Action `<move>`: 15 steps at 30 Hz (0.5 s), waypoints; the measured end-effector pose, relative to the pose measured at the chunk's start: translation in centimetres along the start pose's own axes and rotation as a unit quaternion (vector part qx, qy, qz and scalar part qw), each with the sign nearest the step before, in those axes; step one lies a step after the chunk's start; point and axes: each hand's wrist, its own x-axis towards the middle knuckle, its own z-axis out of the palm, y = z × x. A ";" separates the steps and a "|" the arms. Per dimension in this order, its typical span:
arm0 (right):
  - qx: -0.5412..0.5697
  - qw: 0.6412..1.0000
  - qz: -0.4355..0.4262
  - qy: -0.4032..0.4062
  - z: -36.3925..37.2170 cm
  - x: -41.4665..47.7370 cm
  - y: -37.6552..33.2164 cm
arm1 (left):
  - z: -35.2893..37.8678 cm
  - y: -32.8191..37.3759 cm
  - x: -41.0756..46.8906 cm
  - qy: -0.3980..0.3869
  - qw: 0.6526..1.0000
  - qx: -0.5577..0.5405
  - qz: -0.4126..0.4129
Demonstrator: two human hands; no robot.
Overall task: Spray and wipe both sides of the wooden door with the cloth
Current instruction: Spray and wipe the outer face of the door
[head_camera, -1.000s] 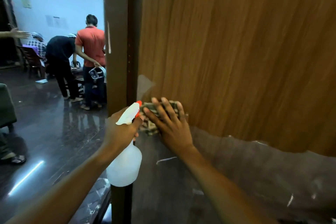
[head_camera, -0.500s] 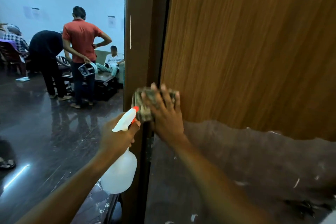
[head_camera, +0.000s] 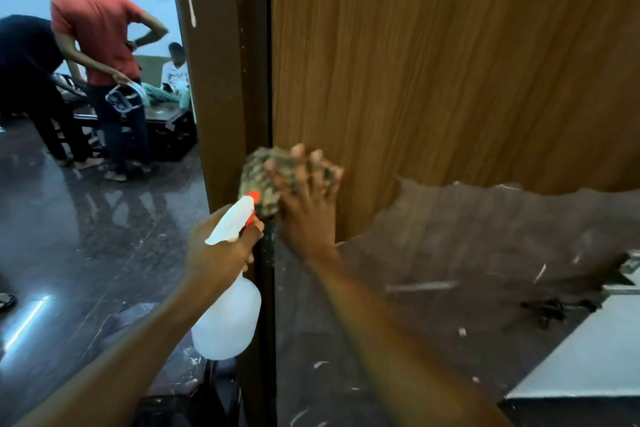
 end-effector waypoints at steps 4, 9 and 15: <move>-0.046 0.993 -0.051 -0.095 2.9 -10.3 1.6 | -0.2 -0.1 -0.6 -0.009 1.000 -0.010 -0.009; -0.017 0.978 0.210 -0.005 0.6 -9.8 6.0 | -0.2 -1.0 -1.0 -0.010 1.000 -0.002 -0.022; 0.049 0.974 0.211 0.070 -2.1 1.4 2.3 | 0.9 -0.2 -0.6 -0.008 1.000 -0.014 -0.009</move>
